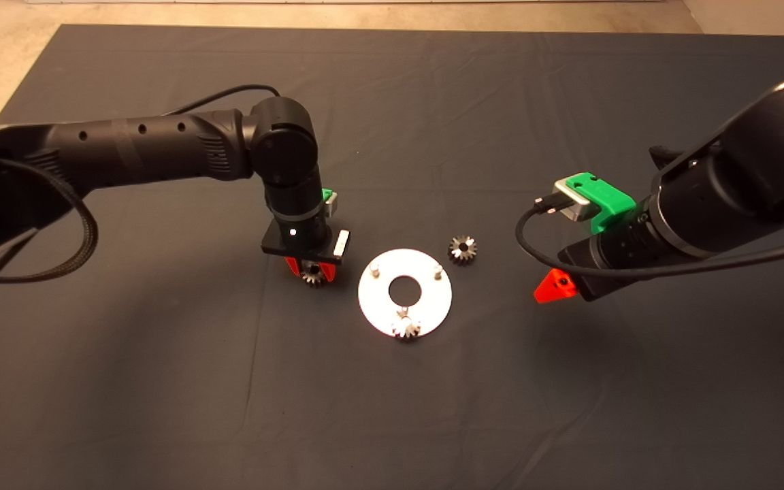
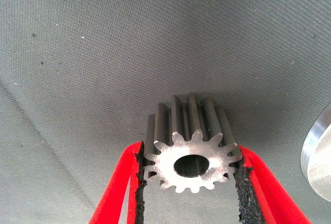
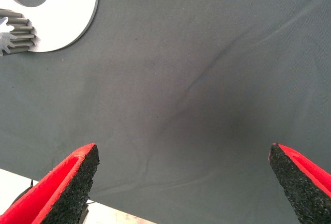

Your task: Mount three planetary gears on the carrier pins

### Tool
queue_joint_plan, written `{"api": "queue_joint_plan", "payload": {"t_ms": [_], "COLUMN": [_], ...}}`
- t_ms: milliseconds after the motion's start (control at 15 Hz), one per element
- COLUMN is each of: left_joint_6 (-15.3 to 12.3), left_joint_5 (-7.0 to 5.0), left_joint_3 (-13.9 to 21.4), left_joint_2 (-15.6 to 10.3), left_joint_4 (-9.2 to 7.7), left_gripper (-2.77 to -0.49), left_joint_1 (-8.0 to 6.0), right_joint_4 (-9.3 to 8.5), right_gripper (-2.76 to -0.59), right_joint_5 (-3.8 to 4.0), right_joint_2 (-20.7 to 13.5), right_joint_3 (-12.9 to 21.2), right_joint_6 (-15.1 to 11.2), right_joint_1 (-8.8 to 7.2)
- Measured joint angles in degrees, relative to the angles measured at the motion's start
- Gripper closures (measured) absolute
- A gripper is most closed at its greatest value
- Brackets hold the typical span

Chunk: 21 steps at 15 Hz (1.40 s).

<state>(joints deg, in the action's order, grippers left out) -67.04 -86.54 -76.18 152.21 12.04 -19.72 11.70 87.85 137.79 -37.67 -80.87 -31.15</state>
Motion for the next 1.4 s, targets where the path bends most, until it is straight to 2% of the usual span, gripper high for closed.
{"api": "queue_joint_plan", "payload": {"t_ms": [200,267,333,533,600,800,867,1000,1133,1333,1400], "left_joint_6": [-0.05,-0.10,-0.13,-0.22,-0.55,-2.59,-3.92,-7.83,-9.23,-9.89,-9.92], "left_joint_5": [-0.03,-0.20,-0.41,-0.50,-0.48,-0.50,-0.52,-0.69,-0.48,-0.59,-1.05], "left_joint_3": [0.07,0.11,0.18,0.82,1.21,3.90,5.42,9.83,13.21,13.41,13.31], "left_joint_2": [0.02,0.02,0.00,0.02,0.02,0.02,0.00,-0.01,0.30,0.49,0.71], "left_joint_4": [-0.03,-0.03,-0.18,-1.52,-1.76,-3.92,-4.14,-4.32,-5.28,-5.40,-5.40], "left_gripper": [-0.90,-0.90,-0.90,-0.90,-0.90,-0.90,-0.90,-0.89,-0.89,-0.89,-0.89], "left_joint_1": [-0.04,-0.48,-1.48,-8.42,-9.44,-8.08,-8.11,-8.25,-8.25,-8.28,-8.28], "right_joint_4": [0.00,0.01,0.00,0.00,0.00,-0.05,-0.10,-0.10,-0.11,-0.13,-0.13], "right_gripper": [-2.46,-2.46,-2.46,-2.46,-2.46,-2.46,-2.46,-2.46,-2.46,-2.46,-2.46], "right_joint_5": [0.00,0.00,0.00,-0.02,0.00,-0.15,-0.34,-0.09,0.07,-0.02,0.00], "right_joint_2": [-0.02,-0.02,-0.02,-0.02,-0.05,-1.28,-2.24,-4.69,-5.77,-6.06,-6.14], "right_joint_3": [0.00,0.00,0.00,0.00,0.00,0.00,0.00,-0.01,-0.01,-0.01,-0.04], "right_joint_6": [0.00,0.00,-0.02,-0.02,0.00,-0.02,-0.02,-0.02,-0.02,-0.02,-0.02], "right_joint_1": [0.00,0.00,0.01,0.01,0.01,0.01,0.01,0.01,0.03,0.01,0.01]}}
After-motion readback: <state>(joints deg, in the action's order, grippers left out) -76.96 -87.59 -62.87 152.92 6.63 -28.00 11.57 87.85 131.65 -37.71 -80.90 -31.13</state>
